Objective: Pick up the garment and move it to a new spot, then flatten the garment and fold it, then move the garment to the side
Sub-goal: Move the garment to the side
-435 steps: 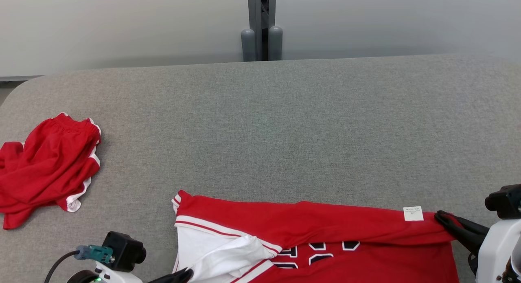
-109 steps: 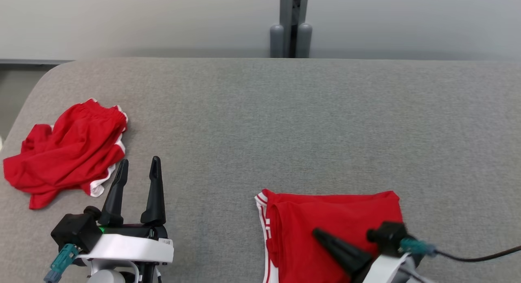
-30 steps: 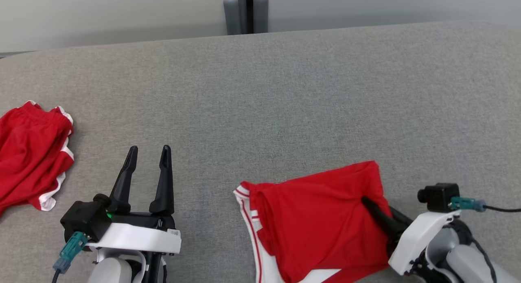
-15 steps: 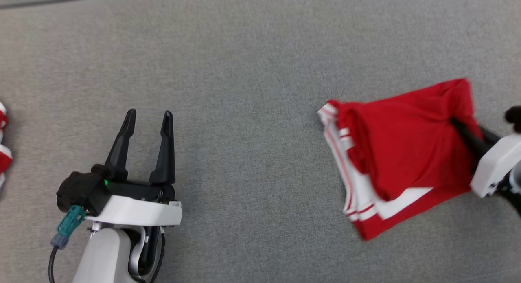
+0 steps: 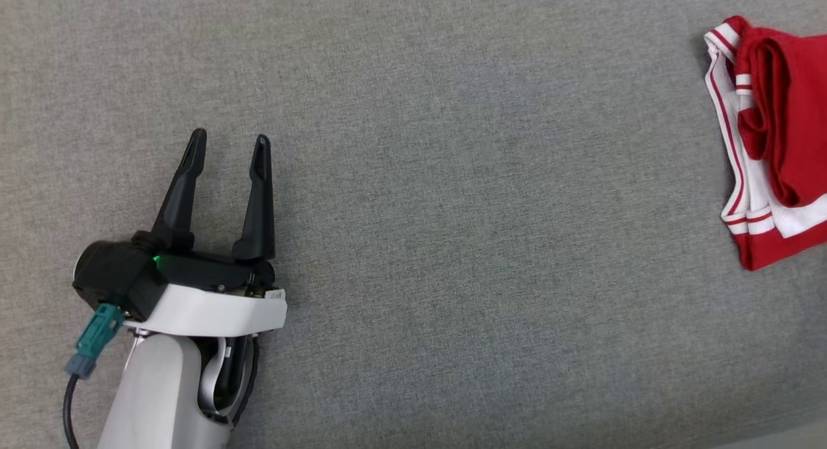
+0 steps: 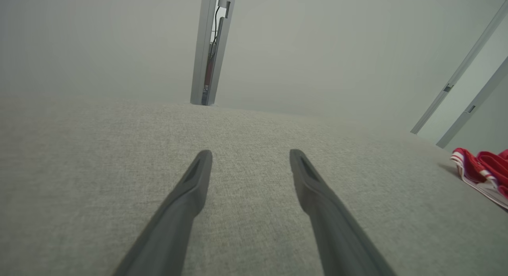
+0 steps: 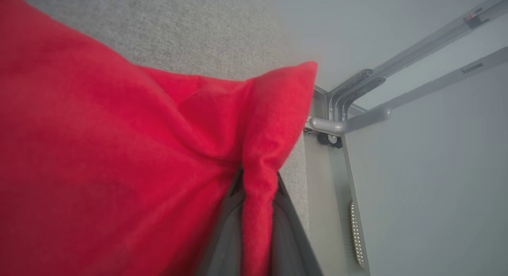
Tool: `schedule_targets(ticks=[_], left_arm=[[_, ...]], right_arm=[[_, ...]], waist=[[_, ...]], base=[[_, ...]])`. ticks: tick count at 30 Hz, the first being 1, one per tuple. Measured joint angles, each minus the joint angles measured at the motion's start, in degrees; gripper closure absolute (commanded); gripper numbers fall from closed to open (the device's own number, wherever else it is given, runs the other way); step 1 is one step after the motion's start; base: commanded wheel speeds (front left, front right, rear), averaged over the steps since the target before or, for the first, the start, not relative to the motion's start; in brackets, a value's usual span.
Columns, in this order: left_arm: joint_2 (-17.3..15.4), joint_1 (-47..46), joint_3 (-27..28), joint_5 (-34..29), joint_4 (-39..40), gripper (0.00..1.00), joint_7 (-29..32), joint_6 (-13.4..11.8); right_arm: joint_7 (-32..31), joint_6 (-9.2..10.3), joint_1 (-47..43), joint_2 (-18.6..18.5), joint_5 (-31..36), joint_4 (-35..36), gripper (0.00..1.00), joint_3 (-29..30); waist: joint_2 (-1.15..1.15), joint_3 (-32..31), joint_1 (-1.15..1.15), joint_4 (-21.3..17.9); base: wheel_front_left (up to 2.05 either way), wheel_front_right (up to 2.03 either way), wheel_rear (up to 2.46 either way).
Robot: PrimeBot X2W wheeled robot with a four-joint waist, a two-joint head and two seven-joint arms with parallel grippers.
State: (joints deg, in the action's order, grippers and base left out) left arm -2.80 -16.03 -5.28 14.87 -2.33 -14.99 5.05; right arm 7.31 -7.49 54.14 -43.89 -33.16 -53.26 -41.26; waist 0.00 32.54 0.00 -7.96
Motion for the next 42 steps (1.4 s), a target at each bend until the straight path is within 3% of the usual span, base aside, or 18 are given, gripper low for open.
schedule_targets(ticks=[8,14,15,16,17,29,36,42], left_arm=[[0.1,-1.5,-0.3,0.0,0.8,0.0,-0.2,0.0],[0.1,-1.9,-0.4,0.3,1.0,0.0,-0.2,0.0],[0.1,-1.9,-0.4,0.4,1.0,0.0,-0.2,0.0],[0.1,-1.9,-0.5,0.7,1.0,0.0,-0.2,-0.1],[0.1,-1.9,-0.5,0.8,0.9,0.0,-0.2,-0.1],[0.0,-1.6,-0.6,1.9,-0.6,0.0,-0.1,-0.3],[0.0,-0.4,-0.1,3.2,-0.6,0.0,-0.1,-0.6],[0.0,1.2,0.5,4.4,-0.5,0.0,-0.1,-0.7]], right_arm=[[2.9,-0.02,6.9,3.2,14.4,-12.6,1.0,4.9],[4.7,-0.02,9.5,4.9,21.4,-17.5,1.0,8.6],[4.9,-0.02,9.6,5.1,22.2,-17.9,0.83,9.2],[5.0,-0.02,9.8,5.7,23.2,-18.5,0.5,10.8],[5.0,-0.02,9.9,5.9,23.7,-18.7,0.0,11.4],[6.1,-0.02,12.0,6.5,31.3,-19.3,0.0,17.5],[7.1,-0.02,11.2,11.7,34.2,-15.0,0.0,21.6],[7.5,-0.02,6.2,17.8,32.1,-7.7,0.0,25.6]], waist=[[0.0,2.3,0.0,1.0],[0.0,2.9,0.0,2.0],[0.0,3.0,0.0,2.2],[0.0,2.9,0.0,2.4],[0.0,2.8,0.0,2.4],[0.0,-0.1,0.0,2.6],[0.0,-4.4,0.0,2.6],[0.0,-9.3,0.0,2.6]], base=[[0.0,0.0,0.0],[0.0,0.0,0.0],[0.0,0.0,0.0],[0.0,0.0,0.0],[0.0,0.0,0.0],[0.0,0.0,0.0],[0.0,0.0,0.0],[0.0,0.0,0.0]])
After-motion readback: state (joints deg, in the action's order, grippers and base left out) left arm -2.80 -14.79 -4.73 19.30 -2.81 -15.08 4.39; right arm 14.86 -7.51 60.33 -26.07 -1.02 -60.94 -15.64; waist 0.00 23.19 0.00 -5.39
